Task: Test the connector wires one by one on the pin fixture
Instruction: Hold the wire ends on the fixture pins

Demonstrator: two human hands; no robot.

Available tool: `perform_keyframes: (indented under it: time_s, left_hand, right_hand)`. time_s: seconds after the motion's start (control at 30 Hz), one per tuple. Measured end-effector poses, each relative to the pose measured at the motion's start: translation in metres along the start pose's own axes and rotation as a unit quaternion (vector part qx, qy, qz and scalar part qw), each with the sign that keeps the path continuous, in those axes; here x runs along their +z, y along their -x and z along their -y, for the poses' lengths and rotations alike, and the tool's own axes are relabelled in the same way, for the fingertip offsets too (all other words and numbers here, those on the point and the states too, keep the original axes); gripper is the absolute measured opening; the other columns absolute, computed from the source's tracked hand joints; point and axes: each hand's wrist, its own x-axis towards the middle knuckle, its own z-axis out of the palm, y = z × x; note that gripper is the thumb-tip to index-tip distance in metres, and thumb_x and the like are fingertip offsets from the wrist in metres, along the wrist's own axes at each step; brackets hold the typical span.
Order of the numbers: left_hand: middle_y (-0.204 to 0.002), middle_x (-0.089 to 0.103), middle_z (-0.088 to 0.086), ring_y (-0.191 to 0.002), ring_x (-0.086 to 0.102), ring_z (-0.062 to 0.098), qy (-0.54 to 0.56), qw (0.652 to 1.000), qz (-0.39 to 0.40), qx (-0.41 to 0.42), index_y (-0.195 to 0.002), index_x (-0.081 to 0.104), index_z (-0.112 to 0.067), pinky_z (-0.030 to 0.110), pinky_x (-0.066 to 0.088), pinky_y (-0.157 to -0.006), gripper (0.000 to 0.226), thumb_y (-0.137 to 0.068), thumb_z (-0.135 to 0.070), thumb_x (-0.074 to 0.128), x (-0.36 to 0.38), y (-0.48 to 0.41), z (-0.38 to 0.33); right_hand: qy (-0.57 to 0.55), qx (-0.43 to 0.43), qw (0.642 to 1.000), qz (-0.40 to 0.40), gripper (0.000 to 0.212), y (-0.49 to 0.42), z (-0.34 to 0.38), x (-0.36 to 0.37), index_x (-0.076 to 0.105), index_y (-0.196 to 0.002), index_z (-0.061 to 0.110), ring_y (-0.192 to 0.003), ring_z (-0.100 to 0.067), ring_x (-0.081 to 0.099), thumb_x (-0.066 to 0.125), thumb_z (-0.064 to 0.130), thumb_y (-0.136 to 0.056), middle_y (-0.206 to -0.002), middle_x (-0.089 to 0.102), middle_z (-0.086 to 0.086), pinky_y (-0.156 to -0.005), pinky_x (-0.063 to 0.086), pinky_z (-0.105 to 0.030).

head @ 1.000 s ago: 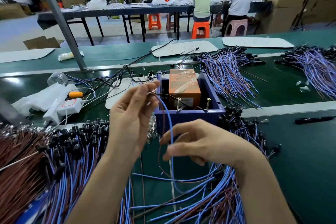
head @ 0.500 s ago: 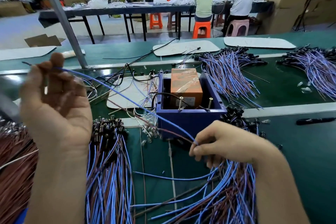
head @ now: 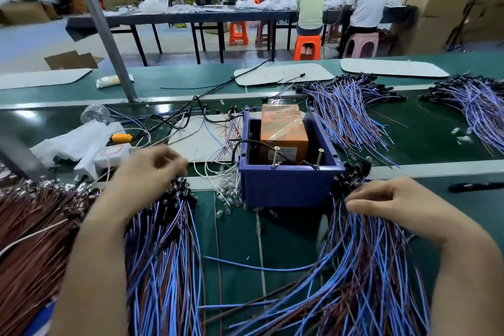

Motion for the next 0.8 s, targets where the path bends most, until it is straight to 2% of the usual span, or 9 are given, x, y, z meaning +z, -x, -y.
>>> perform_keyframes:
  time_s: [0.07, 0.13, 0.2, 0.33, 0.5, 0.57, 0.63, 0.7, 0.8]
  left_hand:
    - [-0.092, 0.071, -0.002, -0.076, 0.063, 0.016, -0.147, 0.987, 0.056, -0.029, -0.088, 0.068, -0.028, 0.028, 0.050, -0.072, 0.008, -0.085, -0.035, 0.068, 0.025, -0.008, 0.019]
    - [-0.107, 0.067, 0.005, -0.096, 0.062, 0.024, -0.241, 0.965, 0.061, -0.085, -0.101, 0.067, -0.022, 0.033, 0.050, -0.086, 0.019, -0.084, -0.031, 0.069, 0.037, -0.018, 0.025]
    - [-0.115, 0.062, 0.008, -0.106, 0.058, 0.028, -0.306, 0.945, 0.077, -0.092, -0.108, 0.063, -0.022, 0.035, 0.048, -0.090, 0.027, -0.082, -0.028, 0.070, 0.052, -0.017, 0.030]
    - [-0.114, 0.059, 0.006, -0.102, 0.058, 0.027, -0.340, 0.926, 0.114, -0.119, -0.106, 0.054, -0.023, 0.033, 0.047, -0.081, 0.029, -0.080, -0.022, 0.068, 0.064, -0.015, 0.033]
    - [-0.121, 0.057, 0.011, -0.108, 0.056, 0.033, -0.341, 0.927, 0.087, -0.127, -0.125, 0.044, -0.020, 0.038, 0.047, -0.085, 0.046, -0.084, -0.024, 0.065, 0.065, -0.017, 0.033]
    - [-0.124, 0.057, 0.010, -0.113, 0.054, 0.032, -0.353, 0.923, 0.079, -0.132, -0.126, 0.050, -0.019, 0.038, 0.046, -0.088, 0.045, -0.084, -0.026, 0.066, 0.064, -0.018, 0.033]
    - [-0.122, 0.058, 0.008, -0.112, 0.055, 0.031, -0.347, 0.925, 0.067, -0.141, -0.118, 0.055, -0.021, 0.036, 0.045, -0.085, 0.035, -0.085, -0.026, 0.065, 0.065, -0.018, 0.034]
    - [-0.116, 0.060, 0.005, -0.106, 0.057, 0.028, -0.329, 0.933, 0.062, -0.137, -0.106, 0.057, -0.025, 0.033, 0.043, -0.079, 0.022, -0.084, -0.023, 0.064, 0.068, -0.017, 0.032]
    - [-0.109, 0.062, 0.005, -0.099, 0.058, 0.027, -0.293, 0.947, 0.078, -0.105, -0.098, 0.056, -0.024, 0.033, 0.047, -0.079, 0.019, -0.083, -0.016, 0.063, 0.069, -0.017, 0.031]
  right_hand:
    - [0.015, 0.012, 1.000, -0.022, 0.022, -0.007, -0.003, 0.004, 0.077, -0.074, 0.040, -0.087, 0.005, 0.065, 0.074, 0.056, -0.058, -0.086, 0.072, 0.024, -0.083, 0.045, -0.022]
    - [0.018, 0.022, 0.999, -0.025, 0.012, -0.011, -0.005, 0.007, 0.077, -0.075, 0.039, -0.088, 0.004, 0.064, 0.075, 0.049, -0.069, -0.085, 0.072, 0.024, -0.084, 0.045, -0.025]
    - [0.008, 0.027, 0.999, -0.020, 0.006, -0.013, -0.006, 0.010, 0.076, -0.077, 0.040, -0.086, 0.007, 0.064, 0.073, 0.046, -0.075, -0.084, 0.072, 0.023, -0.080, 0.044, -0.021]
    - [-0.012, 0.020, 0.999, -0.035, 0.009, -0.014, -0.006, 0.010, 0.076, -0.078, 0.036, -0.083, 0.011, 0.064, 0.069, 0.039, -0.083, -0.084, 0.073, 0.020, -0.077, 0.041, -0.015]
    - [0.002, 0.006, 0.997, -0.079, 0.017, -0.016, -0.004, 0.010, 0.075, -0.079, 0.028, -0.088, -0.005, 0.065, 0.063, 0.027, -0.091, -0.084, 0.074, 0.009, -0.085, 0.048, -0.027]
    - [-0.013, 0.004, 0.995, -0.097, 0.017, -0.017, -0.003, 0.011, 0.072, -0.082, 0.026, -0.089, 0.005, 0.063, 0.061, 0.020, -0.093, -0.088, 0.073, 0.012, -0.082, 0.044, -0.018]
    - [-0.009, -0.003, 0.994, -0.109, 0.016, -0.019, -0.002, 0.012, 0.069, -0.086, 0.024, -0.077, 0.018, 0.058, 0.059, 0.014, -0.094, -0.092, 0.066, 0.016, -0.068, 0.038, -0.002]
    - [0.003, -0.005, 0.994, -0.111, 0.014, -0.020, -0.003, 0.013, 0.066, -0.088, 0.023, -0.069, 0.017, 0.056, 0.058, 0.013, -0.094, -0.090, 0.062, 0.012, -0.059, 0.036, 0.002]
    - [0.018, 0.009, 0.992, -0.123, 0.011, -0.019, -0.003, 0.012, 0.066, -0.086, 0.026, -0.076, 0.007, 0.055, 0.061, 0.019, -0.093, -0.084, 0.065, 0.009, -0.066, 0.040, -0.014]
